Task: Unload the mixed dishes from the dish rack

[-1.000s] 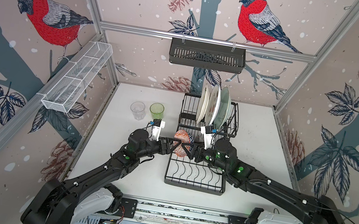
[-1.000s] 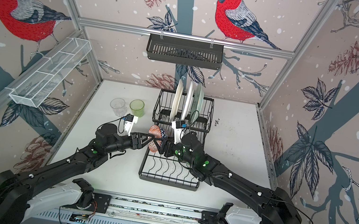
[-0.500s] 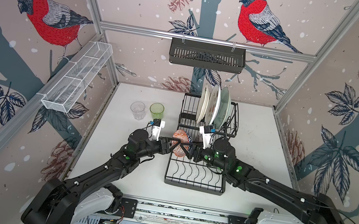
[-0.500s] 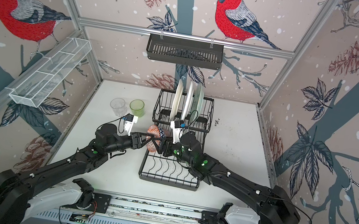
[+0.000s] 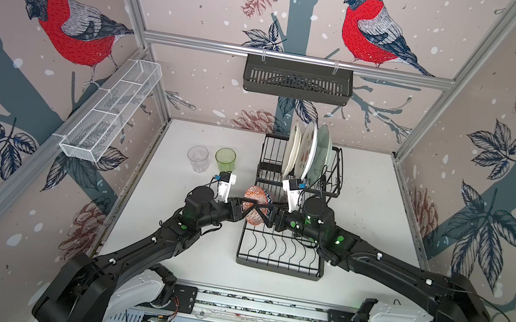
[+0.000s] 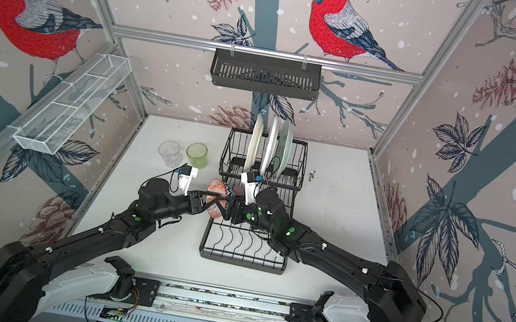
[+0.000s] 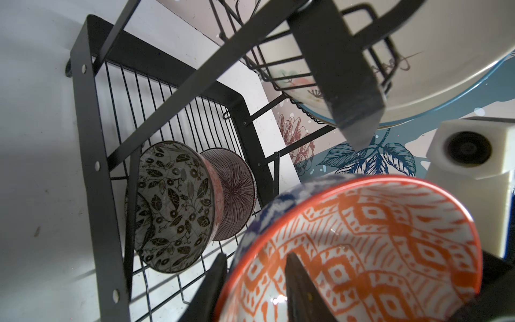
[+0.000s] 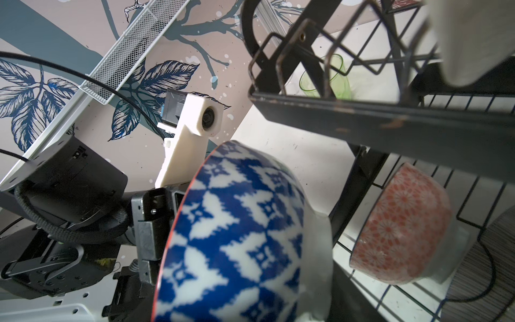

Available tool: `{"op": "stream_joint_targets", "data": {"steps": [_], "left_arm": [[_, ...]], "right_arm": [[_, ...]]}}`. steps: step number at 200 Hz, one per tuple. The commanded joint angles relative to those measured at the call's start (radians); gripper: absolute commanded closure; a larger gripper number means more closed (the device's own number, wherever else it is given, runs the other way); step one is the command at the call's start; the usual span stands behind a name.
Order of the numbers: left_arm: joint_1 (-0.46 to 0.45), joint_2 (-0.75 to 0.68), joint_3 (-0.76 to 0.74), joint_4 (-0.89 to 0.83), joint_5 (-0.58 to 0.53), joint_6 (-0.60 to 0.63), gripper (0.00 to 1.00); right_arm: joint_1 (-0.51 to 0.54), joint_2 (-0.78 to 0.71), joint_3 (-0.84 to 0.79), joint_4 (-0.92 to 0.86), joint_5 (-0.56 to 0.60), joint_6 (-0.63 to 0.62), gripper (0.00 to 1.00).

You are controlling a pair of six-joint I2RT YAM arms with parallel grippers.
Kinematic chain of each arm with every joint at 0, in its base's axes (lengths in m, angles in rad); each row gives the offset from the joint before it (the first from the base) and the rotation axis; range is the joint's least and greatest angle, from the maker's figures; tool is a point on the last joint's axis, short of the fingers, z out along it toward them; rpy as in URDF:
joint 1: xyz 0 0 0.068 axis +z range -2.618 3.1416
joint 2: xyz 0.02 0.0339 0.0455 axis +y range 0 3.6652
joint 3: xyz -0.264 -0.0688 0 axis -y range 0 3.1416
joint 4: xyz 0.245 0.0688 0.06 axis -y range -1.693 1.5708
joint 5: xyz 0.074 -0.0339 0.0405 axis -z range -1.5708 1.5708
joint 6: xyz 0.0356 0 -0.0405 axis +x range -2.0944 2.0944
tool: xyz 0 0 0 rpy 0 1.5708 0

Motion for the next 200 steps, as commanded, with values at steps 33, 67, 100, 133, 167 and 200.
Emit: {"op": "stream_joint_targets", "data": {"steps": [33, 67, 100, 133, 167, 200], "left_arm": [[-0.002, 0.004, 0.003, 0.079, 0.061, 0.001, 0.93], [-0.003, 0.005, 0.009, 0.066, 0.060, 0.003, 1.00], [-0.002, -0.006, 0.016, 0.039, 0.043, 0.009, 1.00], [-0.002, -0.014, 0.016, 0.018, 0.028, 0.017, 1.00], [-0.003, -0.010, 0.020, 0.004, 0.023, 0.020, 1.00], [-0.003, -0.004, 0.027, -0.014, 0.002, 0.015, 1.00]], "right_arm": [[0.011, 0.010, 0.014, 0.047, -0.003, -0.004, 0.30], [0.014, 0.014, 0.014, 0.042, 0.007, -0.008, 0.26], [0.014, 0.014, 0.014, 0.036, 0.030, -0.008, 0.11], [0.014, 0.004, 0.005, 0.028, 0.059, -0.005, 0.03], [0.014, 0.003, 0.001, 0.028, 0.080, -0.006, 0.00], [0.015, -0.007, -0.006, 0.020, 0.116, -0.012, 0.00]]}}
